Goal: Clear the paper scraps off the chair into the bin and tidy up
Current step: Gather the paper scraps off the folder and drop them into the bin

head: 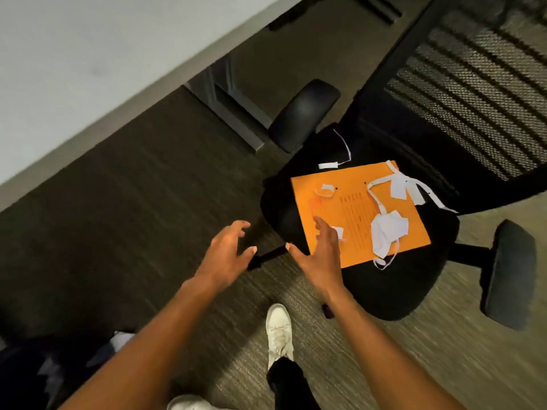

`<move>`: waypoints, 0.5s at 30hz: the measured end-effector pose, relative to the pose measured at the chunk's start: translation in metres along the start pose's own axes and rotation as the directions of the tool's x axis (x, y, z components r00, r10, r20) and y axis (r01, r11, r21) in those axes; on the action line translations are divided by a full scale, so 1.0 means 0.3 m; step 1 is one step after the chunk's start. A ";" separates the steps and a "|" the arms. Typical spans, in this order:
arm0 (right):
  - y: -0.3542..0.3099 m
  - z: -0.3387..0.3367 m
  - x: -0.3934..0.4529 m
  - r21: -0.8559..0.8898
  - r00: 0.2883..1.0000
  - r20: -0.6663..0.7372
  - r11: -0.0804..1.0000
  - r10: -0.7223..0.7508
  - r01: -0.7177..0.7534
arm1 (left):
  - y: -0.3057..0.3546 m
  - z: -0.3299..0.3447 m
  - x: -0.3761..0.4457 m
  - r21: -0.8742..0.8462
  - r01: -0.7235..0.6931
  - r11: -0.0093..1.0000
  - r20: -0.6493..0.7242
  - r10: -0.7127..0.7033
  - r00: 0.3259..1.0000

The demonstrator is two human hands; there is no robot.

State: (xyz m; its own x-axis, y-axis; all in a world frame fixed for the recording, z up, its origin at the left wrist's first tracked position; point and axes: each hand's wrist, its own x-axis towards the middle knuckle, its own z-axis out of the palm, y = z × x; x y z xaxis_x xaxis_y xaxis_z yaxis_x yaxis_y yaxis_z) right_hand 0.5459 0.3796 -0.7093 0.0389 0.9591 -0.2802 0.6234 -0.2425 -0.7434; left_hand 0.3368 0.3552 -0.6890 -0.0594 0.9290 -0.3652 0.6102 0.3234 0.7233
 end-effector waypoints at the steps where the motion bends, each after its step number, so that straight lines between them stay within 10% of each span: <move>1: 0.012 -0.022 0.008 -0.008 1.000 -0.006 1.000 0.011 -0.011 | 0.013 0.010 0.011 0.013 -0.017 1.000 0.010 0.017 1.000; 15: 0.415 -0.459 0.138 0.070 0.914 -0.284 0.957 0.290 -0.282 | 0.330 0.453 0.306 0.302 -0.256 0.919 0.353 0.142 0.925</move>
State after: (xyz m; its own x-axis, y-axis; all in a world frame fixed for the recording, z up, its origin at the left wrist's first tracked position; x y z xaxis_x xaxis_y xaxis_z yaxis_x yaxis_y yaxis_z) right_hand 0.7325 0.4093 -0.7299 0.4385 0.8476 -0.2989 0.5308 -0.5126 -0.6749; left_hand 0.4991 0.4481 -0.7307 0.3102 0.8415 -0.4423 0.8139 0.0053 0.5809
